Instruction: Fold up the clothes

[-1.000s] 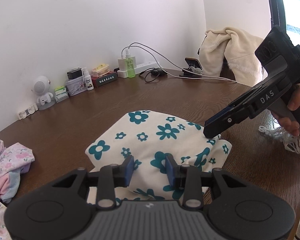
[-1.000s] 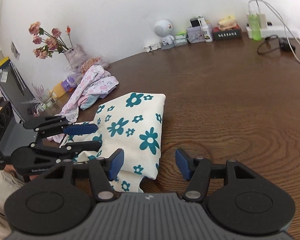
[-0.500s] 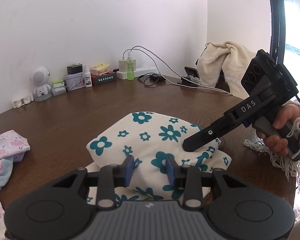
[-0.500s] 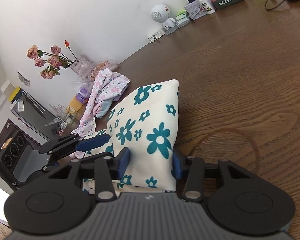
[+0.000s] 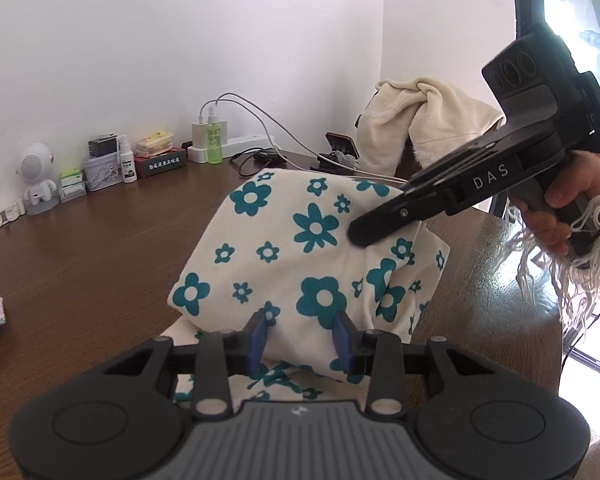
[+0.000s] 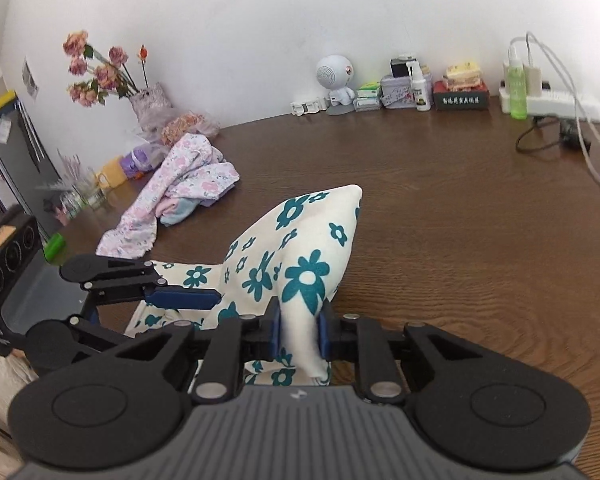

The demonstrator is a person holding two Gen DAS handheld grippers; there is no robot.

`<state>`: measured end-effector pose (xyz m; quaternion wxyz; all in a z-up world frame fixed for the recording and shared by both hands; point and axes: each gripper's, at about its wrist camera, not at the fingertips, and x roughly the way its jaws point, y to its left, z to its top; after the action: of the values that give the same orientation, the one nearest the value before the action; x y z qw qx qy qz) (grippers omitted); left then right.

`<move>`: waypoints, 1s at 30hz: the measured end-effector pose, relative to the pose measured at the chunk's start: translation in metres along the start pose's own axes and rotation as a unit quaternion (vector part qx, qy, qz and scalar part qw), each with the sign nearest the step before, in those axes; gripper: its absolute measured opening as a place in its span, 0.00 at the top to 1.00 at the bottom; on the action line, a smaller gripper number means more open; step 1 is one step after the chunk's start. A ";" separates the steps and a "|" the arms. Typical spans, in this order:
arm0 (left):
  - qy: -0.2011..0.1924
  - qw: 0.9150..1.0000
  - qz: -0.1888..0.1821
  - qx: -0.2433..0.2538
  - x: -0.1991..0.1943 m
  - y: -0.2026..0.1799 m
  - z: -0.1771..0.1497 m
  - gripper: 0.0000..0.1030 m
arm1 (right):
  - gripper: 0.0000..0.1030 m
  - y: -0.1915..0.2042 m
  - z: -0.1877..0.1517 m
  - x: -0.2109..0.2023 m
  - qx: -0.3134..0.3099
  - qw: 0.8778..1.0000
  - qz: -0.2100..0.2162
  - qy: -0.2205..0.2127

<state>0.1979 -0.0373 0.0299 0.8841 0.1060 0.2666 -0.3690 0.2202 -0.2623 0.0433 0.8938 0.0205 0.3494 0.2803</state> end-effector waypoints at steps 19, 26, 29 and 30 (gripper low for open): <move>0.054 0.994 0.069 -0.065 -0.043 0.014 -0.037 0.66 | 0.82 0.162 -0.011 0.011 -0.402 0.899 -0.169 0.031; 0.032 0.994 0.063 -0.078 -0.065 0.015 -0.050 0.66 | 0.79 0.200 -0.026 0.030 -0.400 0.910 -0.105 0.040; 0.013 0.992 0.094 -0.088 -0.091 0.021 -0.058 0.66 | 0.78 0.205 -0.033 0.041 -0.380 0.920 -0.082 0.044; 0.007 0.990 0.106 -0.095 -0.100 0.024 -0.061 0.66 | 0.78 0.206 -0.036 0.044 -0.374 0.923 -0.075 0.044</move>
<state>0.1321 0.0624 0.0336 0.9225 0.0519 0.2935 -0.2452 0.1232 -0.0719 0.0377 0.8384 -0.3542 0.2588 0.3235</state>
